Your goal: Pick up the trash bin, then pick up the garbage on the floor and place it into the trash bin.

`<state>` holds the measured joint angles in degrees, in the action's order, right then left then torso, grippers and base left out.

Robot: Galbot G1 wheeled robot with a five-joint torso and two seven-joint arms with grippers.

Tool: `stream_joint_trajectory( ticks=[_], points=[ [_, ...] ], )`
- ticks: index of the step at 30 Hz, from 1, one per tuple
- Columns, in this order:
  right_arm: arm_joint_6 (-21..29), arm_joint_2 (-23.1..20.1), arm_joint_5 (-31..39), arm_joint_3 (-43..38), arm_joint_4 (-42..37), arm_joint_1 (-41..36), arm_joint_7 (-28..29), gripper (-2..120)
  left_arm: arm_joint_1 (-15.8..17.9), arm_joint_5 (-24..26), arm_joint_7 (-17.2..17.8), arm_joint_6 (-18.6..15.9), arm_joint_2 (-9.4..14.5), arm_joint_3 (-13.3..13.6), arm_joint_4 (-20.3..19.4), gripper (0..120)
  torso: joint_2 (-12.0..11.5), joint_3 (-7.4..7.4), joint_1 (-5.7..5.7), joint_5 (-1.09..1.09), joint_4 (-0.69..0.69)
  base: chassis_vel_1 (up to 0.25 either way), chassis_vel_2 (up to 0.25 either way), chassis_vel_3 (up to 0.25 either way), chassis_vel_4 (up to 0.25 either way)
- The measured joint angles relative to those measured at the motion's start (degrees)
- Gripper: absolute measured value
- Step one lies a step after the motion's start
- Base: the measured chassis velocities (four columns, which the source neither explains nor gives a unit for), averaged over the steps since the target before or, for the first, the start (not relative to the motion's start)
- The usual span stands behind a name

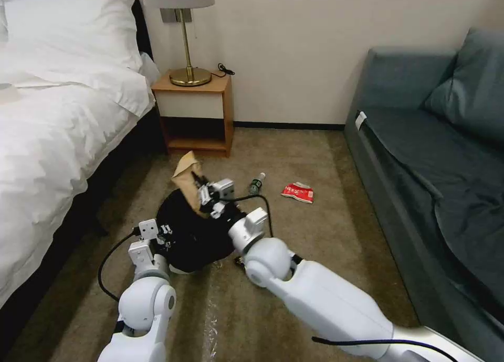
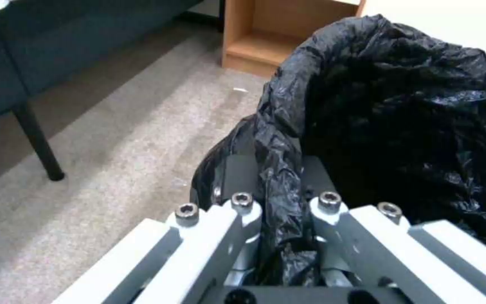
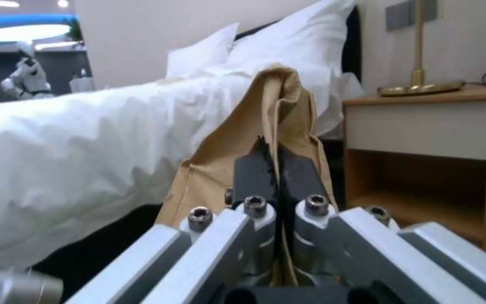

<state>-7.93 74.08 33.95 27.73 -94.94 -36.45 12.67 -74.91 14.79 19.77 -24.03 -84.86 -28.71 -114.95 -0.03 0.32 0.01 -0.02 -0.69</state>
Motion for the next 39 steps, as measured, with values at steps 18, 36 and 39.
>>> stream_joint_trajectory(
  ticks=[18, 36, 39],
  points=[
    [-1.77, 0.51, -2.38, -0.97, 3.85, -2.81, -3.25, 23, -1.12, 0.09, 0.16, -0.32, -0.24, 0.27, -1.87, 4, 0.0, 0.0, 0.0, 0.01, 0.0, 0.0, 0.0, 0.0, 0.0],
    [-0.42, -0.67, -2.57, -5.83, 3.02, -1.79, -2.48, 92, -0.93, -0.05, -0.01, -0.37, 0.13, -0.98, -1.3, 4, 0.0, 0.0, 0.0, 0.01, 0.0, 0.0, 0.0, 0.0, 0.0],
    [1.4, -1.76, -2.5, -8.87, 3.42, -1.41, -1.05, 99, -0.89, 0.13, -0.05, -0.22, 0.41, -1.76, -1.26, 4, 0.0, 0.0, 0.0, 0.01, 0.0, 0.0, 0.0, 0.0, 0.0]
  ],
)
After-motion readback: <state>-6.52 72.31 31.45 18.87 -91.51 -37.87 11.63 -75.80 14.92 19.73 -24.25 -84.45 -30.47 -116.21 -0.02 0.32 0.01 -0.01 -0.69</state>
